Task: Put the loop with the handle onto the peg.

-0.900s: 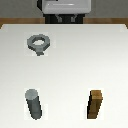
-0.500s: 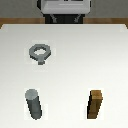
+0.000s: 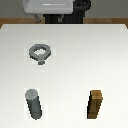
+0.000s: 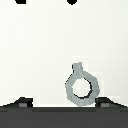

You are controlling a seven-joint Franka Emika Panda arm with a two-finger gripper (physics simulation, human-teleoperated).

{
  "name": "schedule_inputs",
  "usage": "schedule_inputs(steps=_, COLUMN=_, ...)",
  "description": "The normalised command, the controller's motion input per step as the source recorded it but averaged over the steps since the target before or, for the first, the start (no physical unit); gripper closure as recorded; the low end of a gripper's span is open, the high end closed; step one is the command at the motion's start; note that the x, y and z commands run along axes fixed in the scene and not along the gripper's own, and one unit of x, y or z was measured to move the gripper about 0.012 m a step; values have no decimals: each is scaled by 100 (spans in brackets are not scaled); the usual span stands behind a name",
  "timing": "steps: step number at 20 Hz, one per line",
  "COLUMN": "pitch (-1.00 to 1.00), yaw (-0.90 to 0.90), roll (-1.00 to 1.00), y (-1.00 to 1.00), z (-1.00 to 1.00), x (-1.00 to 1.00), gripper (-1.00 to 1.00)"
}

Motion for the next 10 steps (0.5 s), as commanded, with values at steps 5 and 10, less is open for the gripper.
schedule_inputs(steps=5, pitch=0, yaw=0, roll=0, y=-80, z=0, x=20, gripper=-100)
schedule_inputs(steps=10, pitch=0, yaw=0, roll=0, y=20, z=0, x=60, gripper=-100)
